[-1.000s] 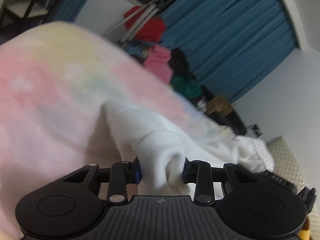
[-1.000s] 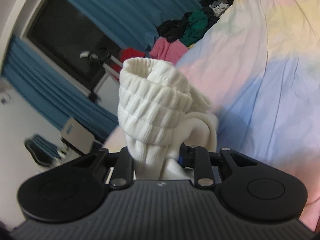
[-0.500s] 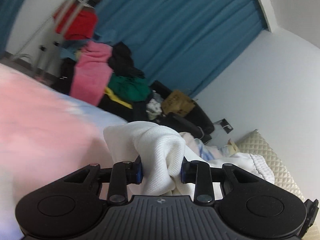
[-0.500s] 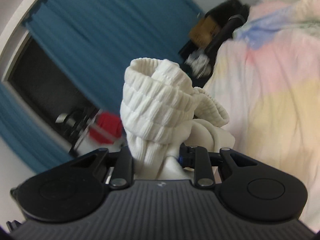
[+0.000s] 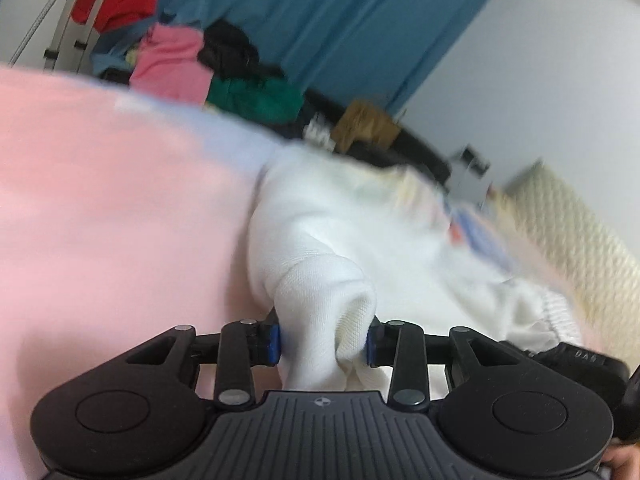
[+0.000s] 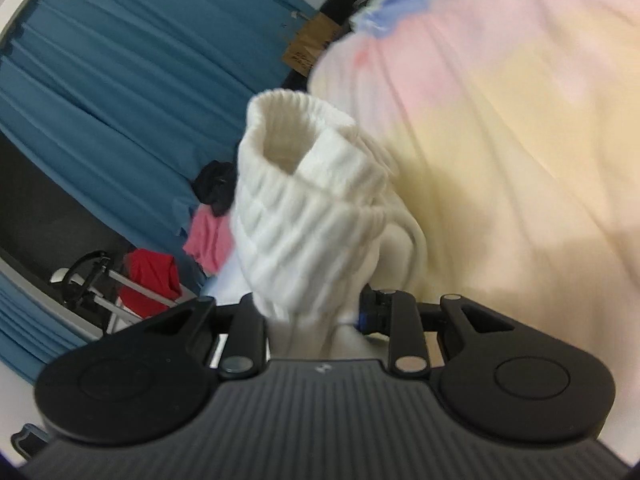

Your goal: Fold clothes

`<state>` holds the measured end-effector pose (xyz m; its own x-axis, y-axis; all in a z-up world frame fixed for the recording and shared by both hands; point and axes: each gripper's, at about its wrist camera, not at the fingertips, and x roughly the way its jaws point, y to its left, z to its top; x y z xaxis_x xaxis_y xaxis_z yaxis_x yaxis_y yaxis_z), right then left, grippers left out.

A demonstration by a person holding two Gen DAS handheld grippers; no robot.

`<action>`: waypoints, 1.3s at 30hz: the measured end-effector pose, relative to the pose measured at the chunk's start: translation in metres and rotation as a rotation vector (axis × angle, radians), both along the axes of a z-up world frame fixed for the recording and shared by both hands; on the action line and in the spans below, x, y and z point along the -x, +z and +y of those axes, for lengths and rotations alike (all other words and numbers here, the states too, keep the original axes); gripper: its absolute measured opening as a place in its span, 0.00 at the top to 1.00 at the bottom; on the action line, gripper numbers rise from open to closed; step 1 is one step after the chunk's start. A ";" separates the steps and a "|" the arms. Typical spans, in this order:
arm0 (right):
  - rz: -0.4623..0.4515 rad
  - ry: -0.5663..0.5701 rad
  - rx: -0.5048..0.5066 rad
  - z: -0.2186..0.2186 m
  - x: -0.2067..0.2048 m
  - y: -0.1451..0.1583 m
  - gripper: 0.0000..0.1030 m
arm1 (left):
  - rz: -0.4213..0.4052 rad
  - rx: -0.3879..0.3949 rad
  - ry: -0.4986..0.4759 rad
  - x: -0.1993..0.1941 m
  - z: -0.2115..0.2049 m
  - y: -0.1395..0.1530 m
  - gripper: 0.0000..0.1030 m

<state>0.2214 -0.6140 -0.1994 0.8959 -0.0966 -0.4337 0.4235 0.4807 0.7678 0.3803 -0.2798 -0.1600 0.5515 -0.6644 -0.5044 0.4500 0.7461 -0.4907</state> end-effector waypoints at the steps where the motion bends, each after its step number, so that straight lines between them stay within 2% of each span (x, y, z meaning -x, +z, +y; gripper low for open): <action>1: 0.025 -0.012 -0.001 0.005 0.005 -0.009 0.66 | 0.002 -0.022 -0.005 0.004 0.002 -0.007 0.58; 3: 0.044 -0.034 -0.025 0.010 0.012 -0.022 0.59 | 0.006 -0.044 0.002 0.007 0.003 -0.007 0.44; 4: 0.041 -0.049 -0.051 0.009 0.015 -0.026 0.56 | 0.006 -0.057 0.007 0.009 0.003 -0.001 0.42; 6: 0.043 -0.070 -0.102 0.006 0.021 -0.023 0.56 | 0.007 -0.084 0.016 0.014 0.003 0.010 0.32; 8: 0.082 -0.072 -0.111 0.004 0.028 -0.011 0.56 | -0.007 -0.129 0.015 0.024 0.004 0.029 0.27; 11: 0.140 -0.064 -0.045 0.005 0.042 0.019 0.56 | -0.040 -0.172 0.005 0.047 0.007 0.063 0.24; 14: 0.146 -0.038 0.054 0.010 0.061 0.056 0.56 | -0.100 -0.197 -0.004 0.077 0.011 0.105 0.21; 20: 0.125 0.023 0.243 0.032 0.104 0.132 0.55 | -0.230 -0.220 -0.007 0.149 0.021 0.183 0.01; 22: 0.101 0.049 0.305 0.049 0.120 0.157 0.52 | -0.274 -0.223 -0.014 0.175 0.025 0.206 0.00; 24: 0.070 0.073 0.367 0.059 0.130 0.181 0.42 | -0.302 -0.233 -0.016 0.201 0.030 0.225 0.00; 26: 0.035 0.093 0.437 0.076 0.150 0.203 0.22 | -0.328 -0.243 -0.017 0.226 0.035 0.244 0.00; 28: -0.001 0.113 0.506 0.095 0.169 0.219 0.12 | -0.346 -0.235 -0.017 0.250 0.043 0.257 0.00; 34: -0.035 0.150 0.620 0.141 0.208 0.237 0.13 | -0.399 -0.229 0.006 0.309 0.068 0.271 0.00; 36: -0.036 0.158 0.646 0.155 0.217 0.233 0.13 | -0.417 -0.226 0.013 0.328 0.076 0.272 0.00; 39: -0.028 0.177 0.679 0.175 0.224 0.225 0.13 | -0.449 -0.265 0.017 0.345 0.082 0.265 0.00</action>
